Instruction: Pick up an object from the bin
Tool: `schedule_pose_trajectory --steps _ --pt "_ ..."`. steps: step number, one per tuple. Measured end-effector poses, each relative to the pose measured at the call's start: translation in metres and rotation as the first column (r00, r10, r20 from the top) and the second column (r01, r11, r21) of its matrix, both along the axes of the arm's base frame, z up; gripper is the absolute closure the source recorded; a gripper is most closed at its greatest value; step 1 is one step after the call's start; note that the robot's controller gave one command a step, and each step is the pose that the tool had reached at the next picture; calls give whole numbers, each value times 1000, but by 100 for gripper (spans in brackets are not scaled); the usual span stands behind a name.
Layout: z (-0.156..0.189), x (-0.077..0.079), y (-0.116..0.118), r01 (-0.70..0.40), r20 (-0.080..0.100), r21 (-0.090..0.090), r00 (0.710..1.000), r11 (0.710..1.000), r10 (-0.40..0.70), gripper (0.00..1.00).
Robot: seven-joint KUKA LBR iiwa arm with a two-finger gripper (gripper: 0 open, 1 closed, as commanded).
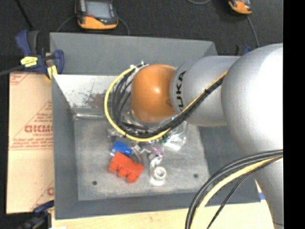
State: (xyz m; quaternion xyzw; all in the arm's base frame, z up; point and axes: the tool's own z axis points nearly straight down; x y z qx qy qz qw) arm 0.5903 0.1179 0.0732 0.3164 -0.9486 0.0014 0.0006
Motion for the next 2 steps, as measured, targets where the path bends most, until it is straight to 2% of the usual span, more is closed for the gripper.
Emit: schedule_pose_trajectory --steps 1,2 --pt "1 1 1 3 7 4 1000 1000 -3 100" --pt "137 -34 21 43 12 6 999 999 -43 100"
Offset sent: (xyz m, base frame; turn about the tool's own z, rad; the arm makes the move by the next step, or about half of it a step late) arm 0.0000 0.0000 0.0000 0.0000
